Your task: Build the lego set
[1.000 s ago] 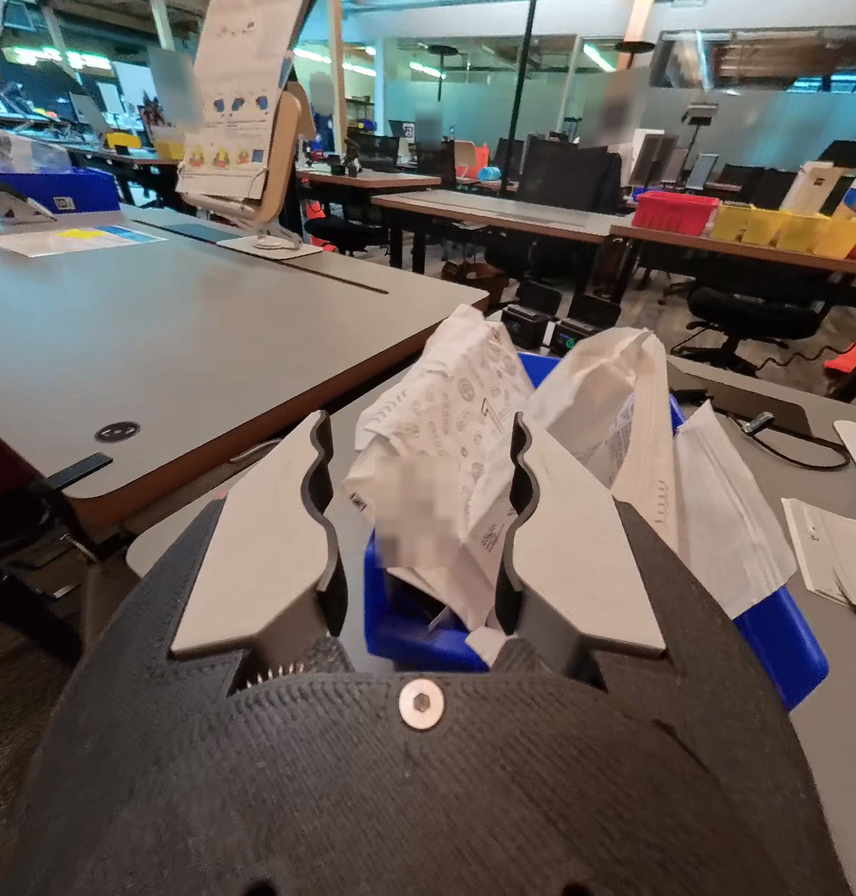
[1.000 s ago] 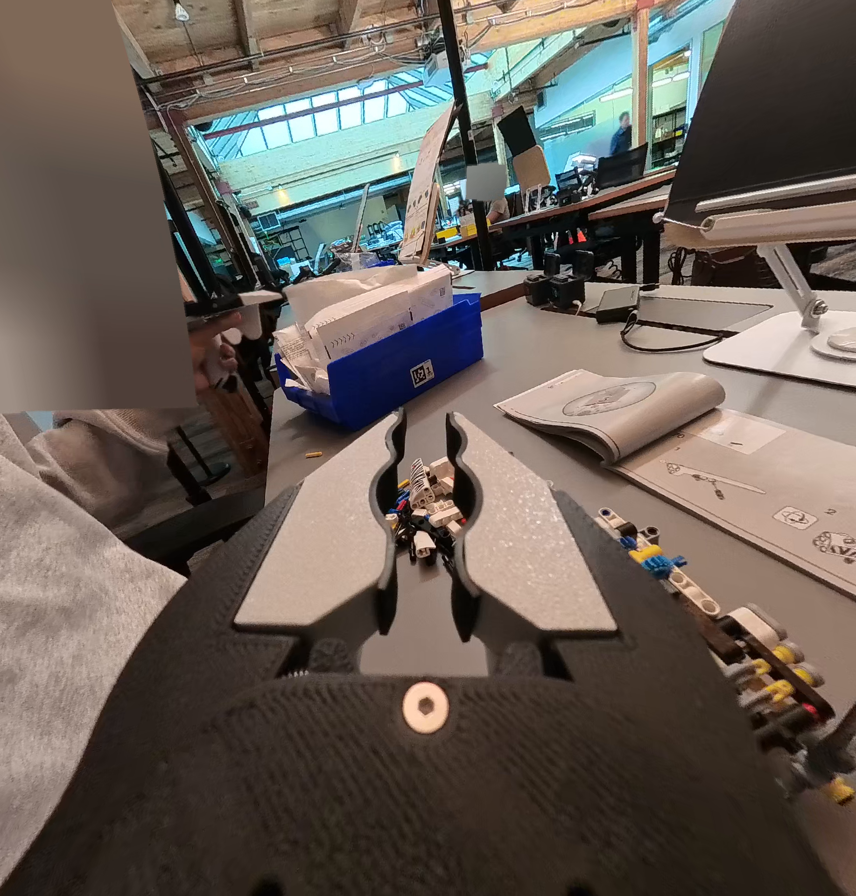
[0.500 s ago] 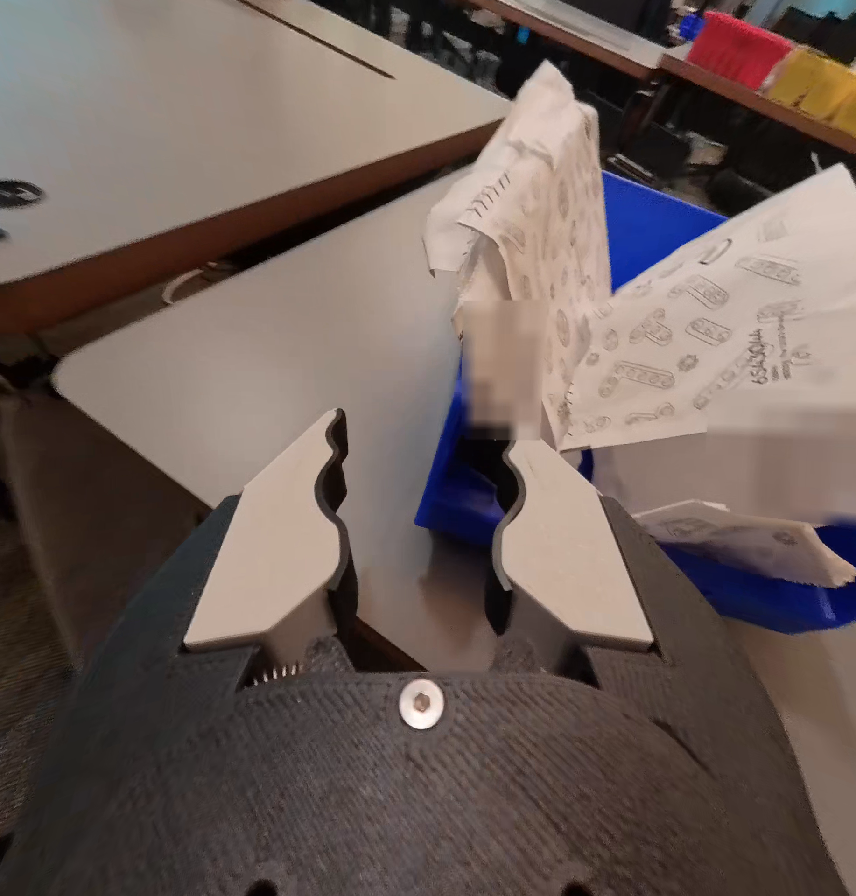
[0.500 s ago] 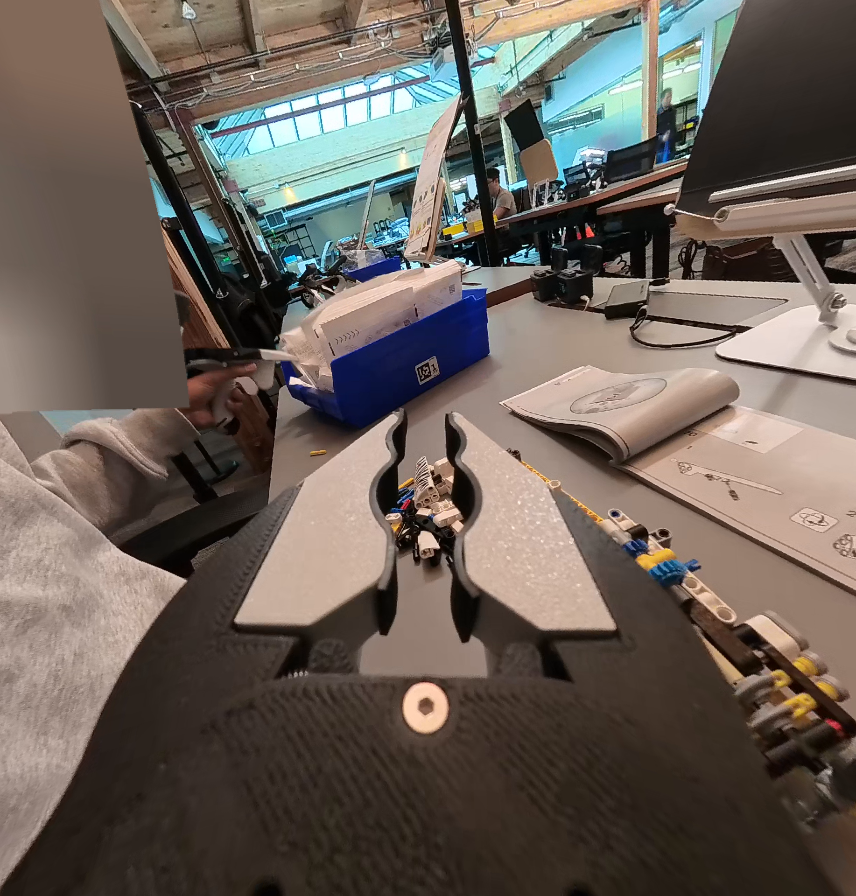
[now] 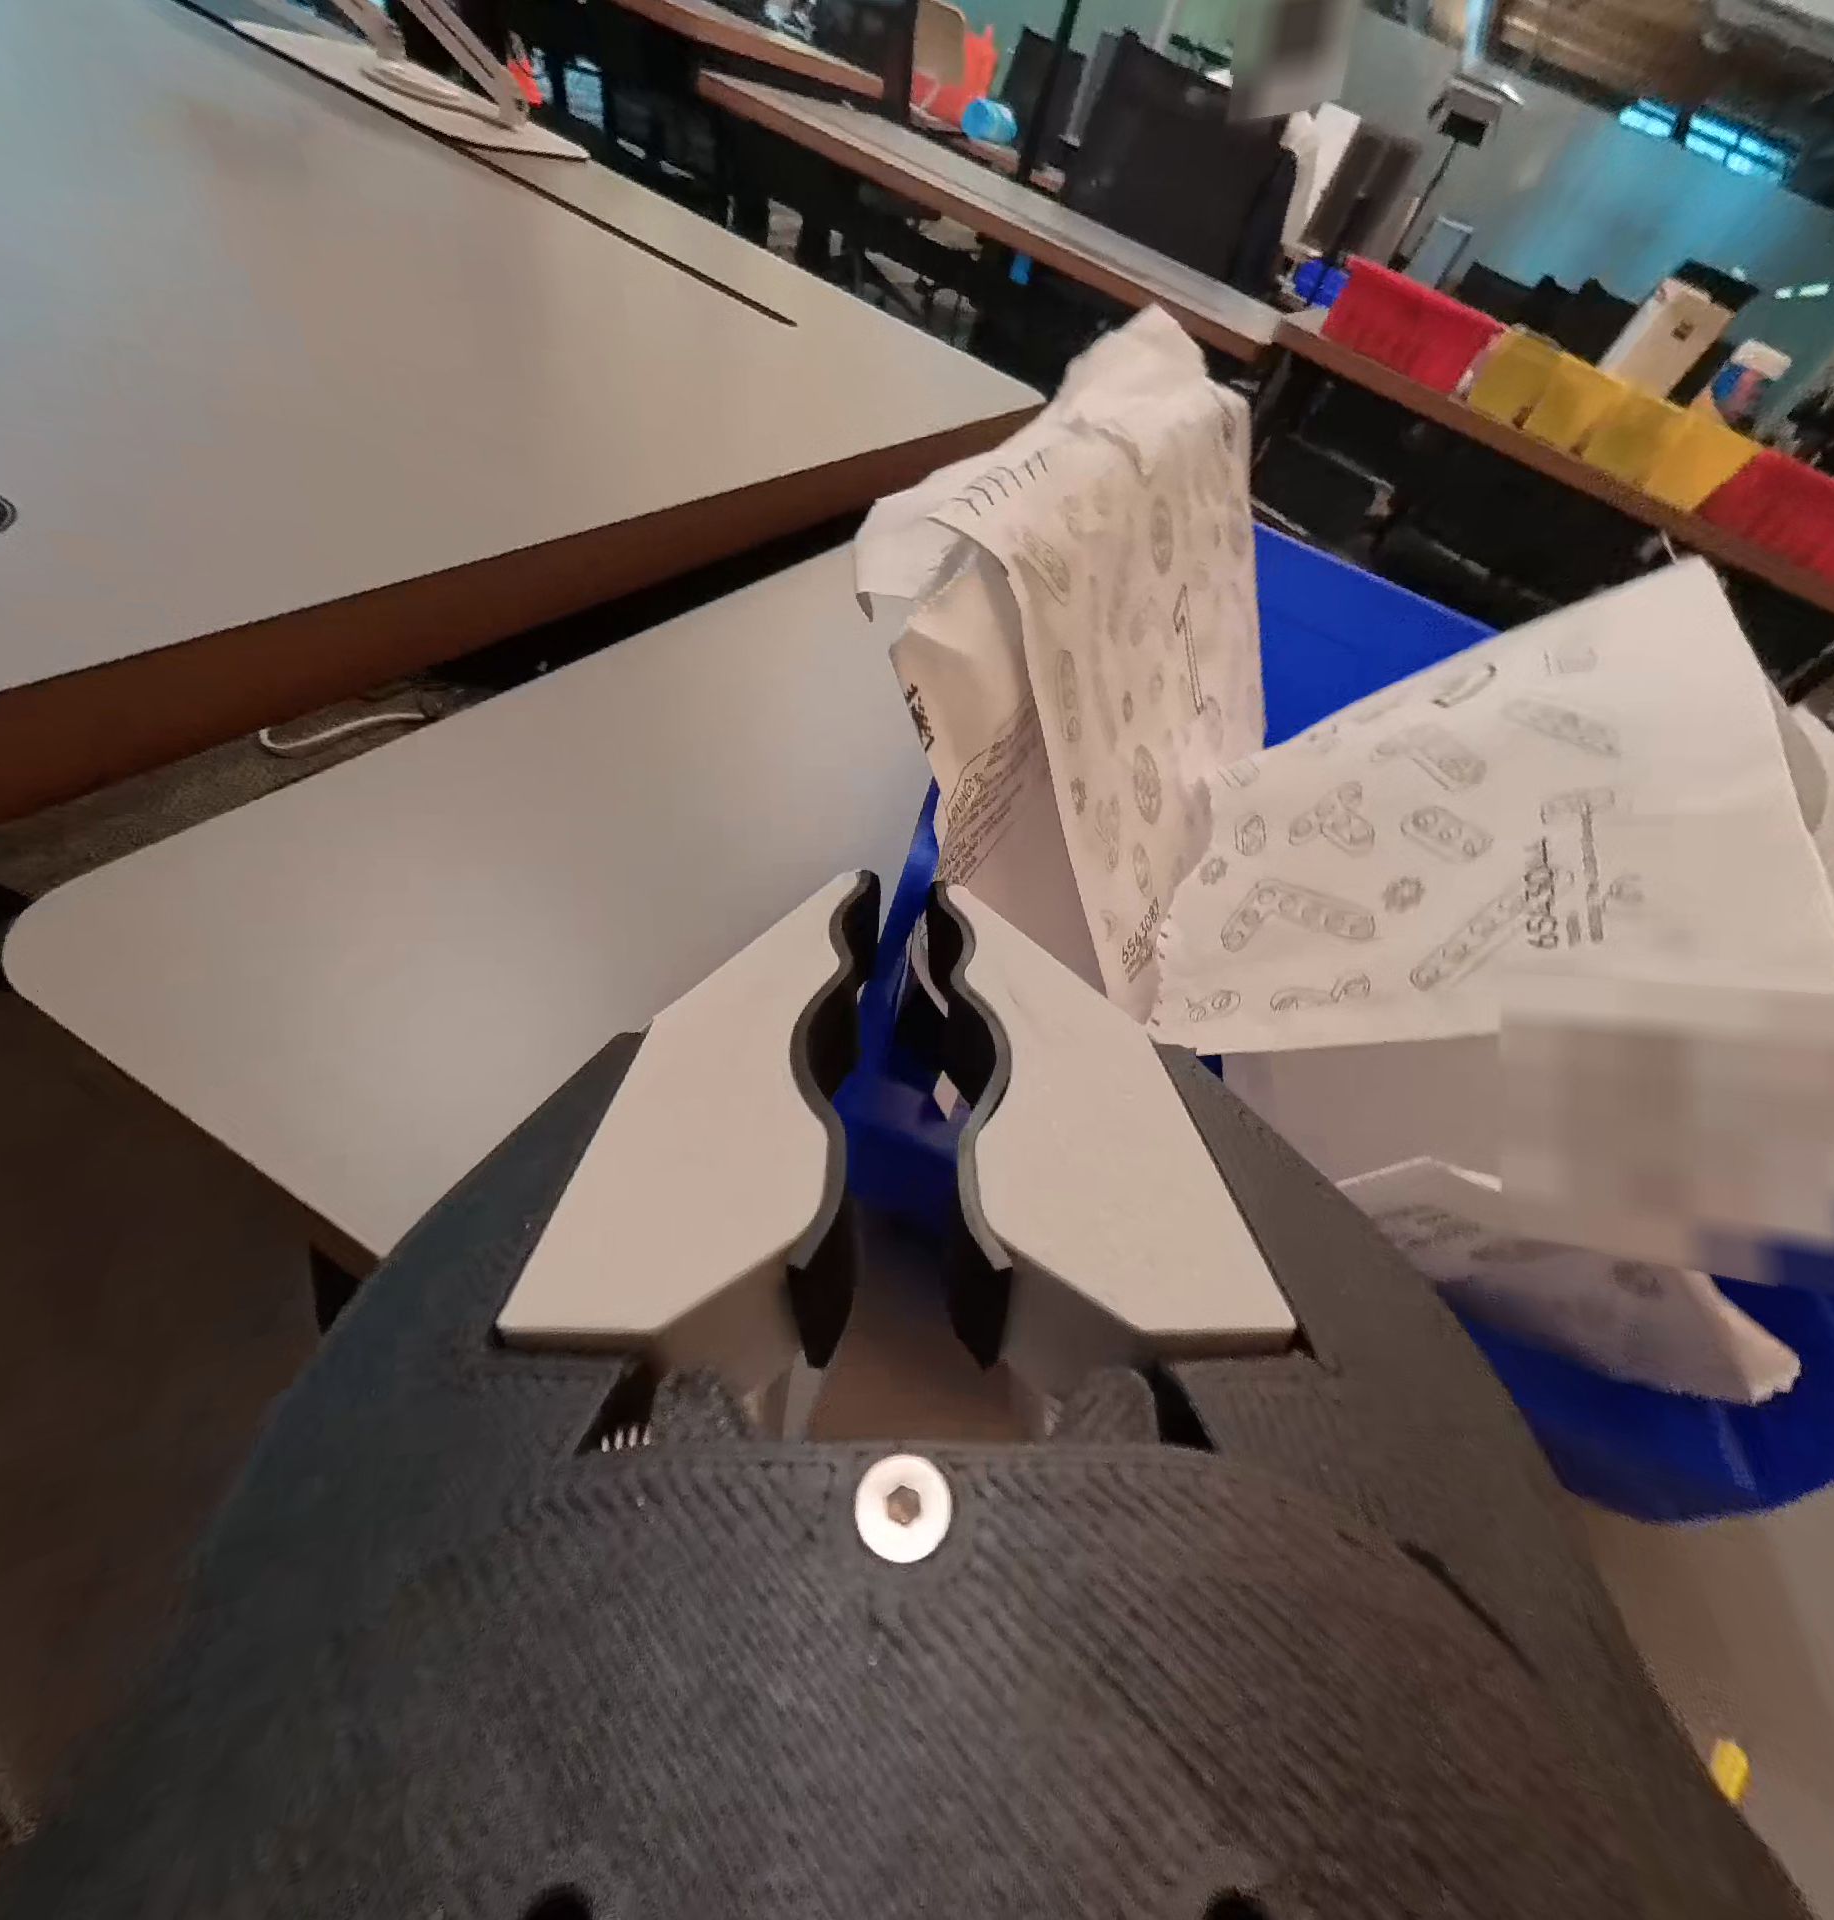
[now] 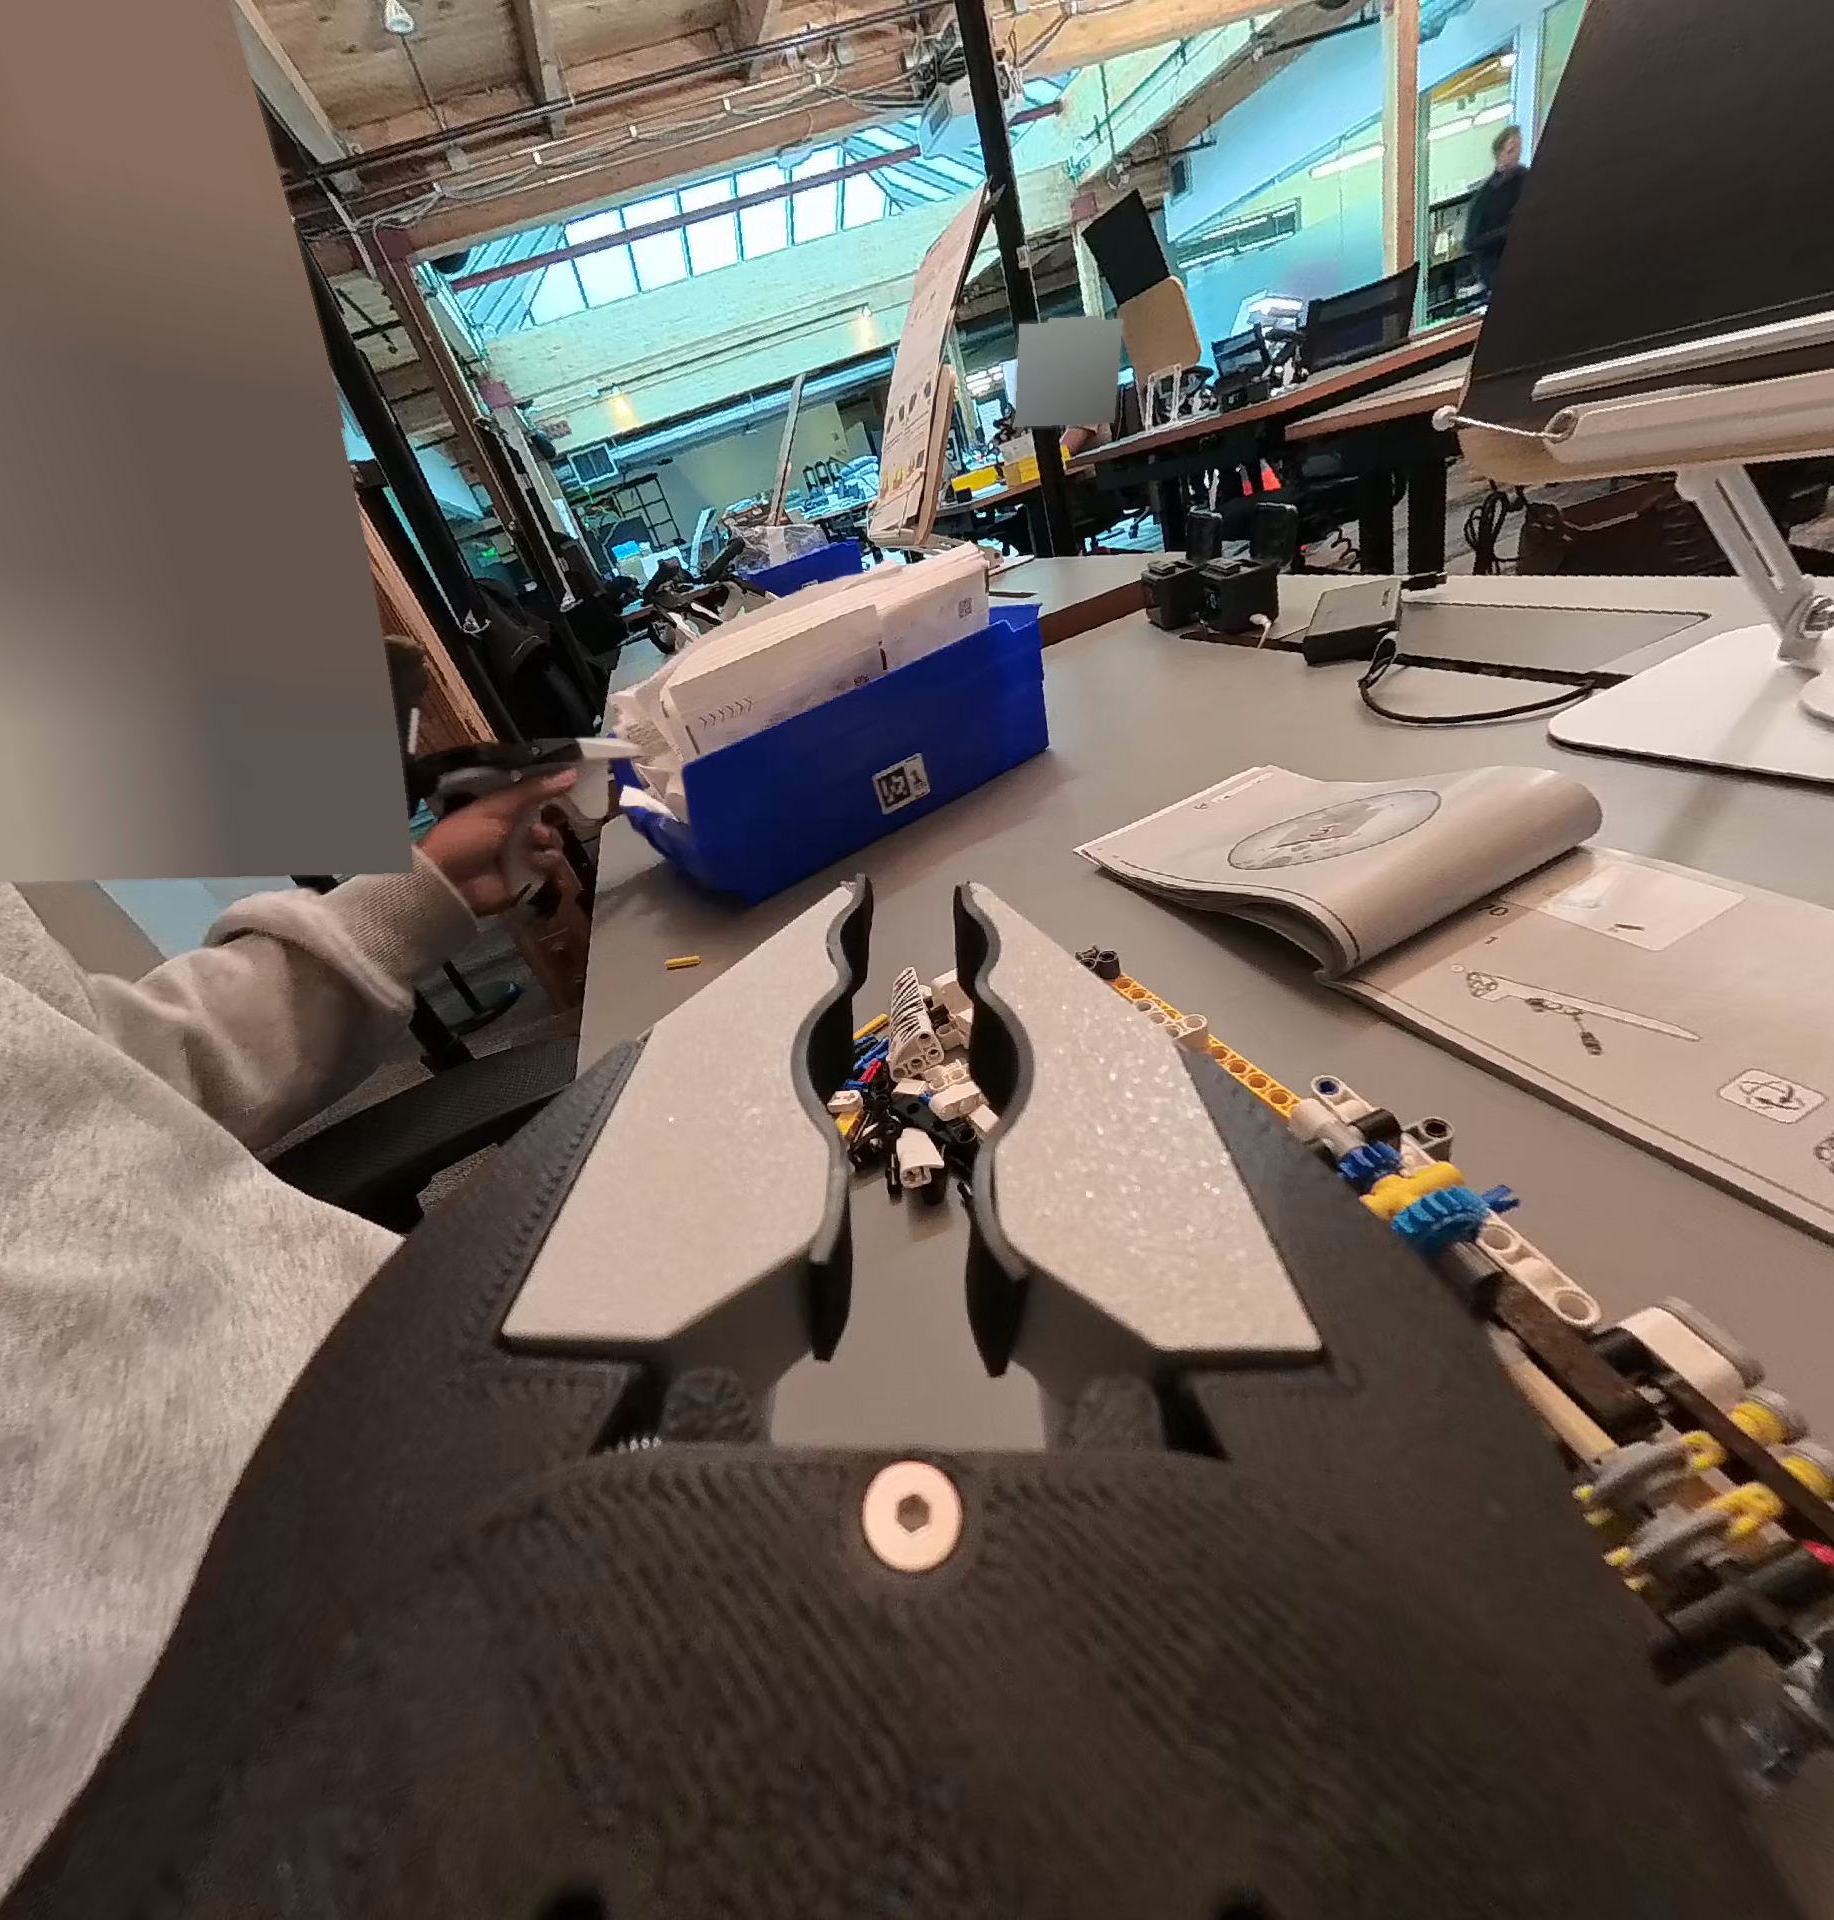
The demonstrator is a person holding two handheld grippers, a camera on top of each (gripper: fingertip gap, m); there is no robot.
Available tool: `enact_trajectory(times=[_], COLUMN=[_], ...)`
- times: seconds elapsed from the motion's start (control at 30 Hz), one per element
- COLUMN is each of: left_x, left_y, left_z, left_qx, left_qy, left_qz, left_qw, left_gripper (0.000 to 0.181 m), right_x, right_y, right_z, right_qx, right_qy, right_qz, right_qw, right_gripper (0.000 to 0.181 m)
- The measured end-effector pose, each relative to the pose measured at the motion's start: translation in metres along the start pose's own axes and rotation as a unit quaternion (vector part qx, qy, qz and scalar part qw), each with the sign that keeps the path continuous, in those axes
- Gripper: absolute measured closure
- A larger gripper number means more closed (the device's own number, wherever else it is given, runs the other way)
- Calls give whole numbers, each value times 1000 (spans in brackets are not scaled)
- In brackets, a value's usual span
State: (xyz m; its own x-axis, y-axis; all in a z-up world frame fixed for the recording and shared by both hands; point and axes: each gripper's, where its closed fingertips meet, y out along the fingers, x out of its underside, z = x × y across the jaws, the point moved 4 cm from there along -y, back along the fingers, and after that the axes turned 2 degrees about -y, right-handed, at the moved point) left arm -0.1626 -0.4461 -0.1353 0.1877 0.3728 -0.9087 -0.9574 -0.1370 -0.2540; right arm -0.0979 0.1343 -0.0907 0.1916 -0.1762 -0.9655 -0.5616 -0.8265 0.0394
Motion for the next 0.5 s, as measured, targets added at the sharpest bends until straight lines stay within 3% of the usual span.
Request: enact_trajectory(times=[0.37,0.5], left_x=[-34,-35], left_y=[64,74], left_z=[-50,-52], left_qx=[-54,-27], left_qy=[-7,-15], left_qz=[15,1], left_qw=[998,1000], left_gripper=[173,175], right_x=[-1,3], right_y=[1,-1], right_z=[-5,-6], right_qx=[4,6], right_qy=[-8,-1], right_qz=[-4,-2], right_qw=[1000,1000], right_gripper=[167,167])
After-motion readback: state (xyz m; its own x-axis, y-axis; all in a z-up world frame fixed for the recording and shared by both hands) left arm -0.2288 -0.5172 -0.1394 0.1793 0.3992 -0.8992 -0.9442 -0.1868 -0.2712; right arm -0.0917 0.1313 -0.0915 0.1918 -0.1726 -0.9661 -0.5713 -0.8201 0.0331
